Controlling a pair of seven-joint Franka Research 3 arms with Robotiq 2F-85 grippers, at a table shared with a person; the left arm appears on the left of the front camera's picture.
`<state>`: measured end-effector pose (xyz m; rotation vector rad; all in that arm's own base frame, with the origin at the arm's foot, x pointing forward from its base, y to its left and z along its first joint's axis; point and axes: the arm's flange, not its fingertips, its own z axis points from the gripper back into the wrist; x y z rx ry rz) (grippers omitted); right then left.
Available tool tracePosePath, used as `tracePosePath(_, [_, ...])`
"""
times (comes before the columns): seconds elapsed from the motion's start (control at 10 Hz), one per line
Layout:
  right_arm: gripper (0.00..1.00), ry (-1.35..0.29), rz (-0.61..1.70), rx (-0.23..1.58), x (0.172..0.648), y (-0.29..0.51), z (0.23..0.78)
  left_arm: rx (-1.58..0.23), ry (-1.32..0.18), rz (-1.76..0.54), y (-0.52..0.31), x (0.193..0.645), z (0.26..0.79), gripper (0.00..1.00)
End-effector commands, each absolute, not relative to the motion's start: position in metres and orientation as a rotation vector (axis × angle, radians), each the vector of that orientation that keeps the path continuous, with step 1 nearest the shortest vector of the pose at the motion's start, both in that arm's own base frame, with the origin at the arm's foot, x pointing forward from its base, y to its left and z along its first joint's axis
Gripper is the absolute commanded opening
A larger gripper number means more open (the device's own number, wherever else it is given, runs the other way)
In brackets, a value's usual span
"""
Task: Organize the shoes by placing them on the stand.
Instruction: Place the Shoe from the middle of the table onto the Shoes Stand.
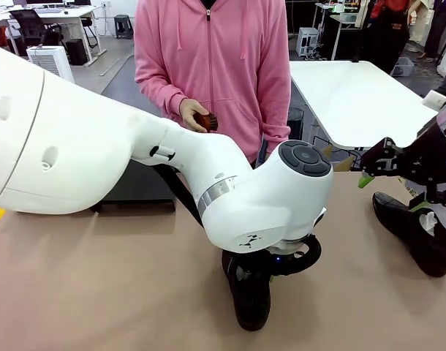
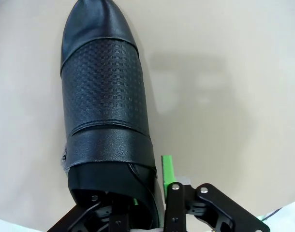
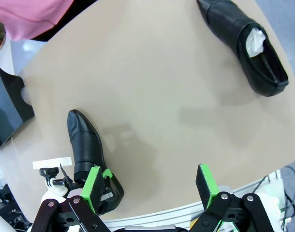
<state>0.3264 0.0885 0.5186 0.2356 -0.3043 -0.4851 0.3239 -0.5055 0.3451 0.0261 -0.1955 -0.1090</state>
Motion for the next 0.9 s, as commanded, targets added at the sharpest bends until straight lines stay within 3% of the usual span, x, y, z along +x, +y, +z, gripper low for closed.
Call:
tracePosePath(0.0, [1.0,-0.316,-0.466,0.242,0.328,0.087,0.519,0.059,-0.202,-0.123,-0.505,0.327,0.344,0.0])
tracePosePath(0.4, [1.0,-0.316,-0.466,0.242,0.328,0.087,0.519,0.064,-0.189,-0.144,-0.5,0.325,0.347,0.0])
tracePosePath(0.8, [1.0,-0.316,-0.466,0.242,0.328,0.087,0.519,0.011,-0.403,-0.241,-0.455,0.289,0.415,0.0])
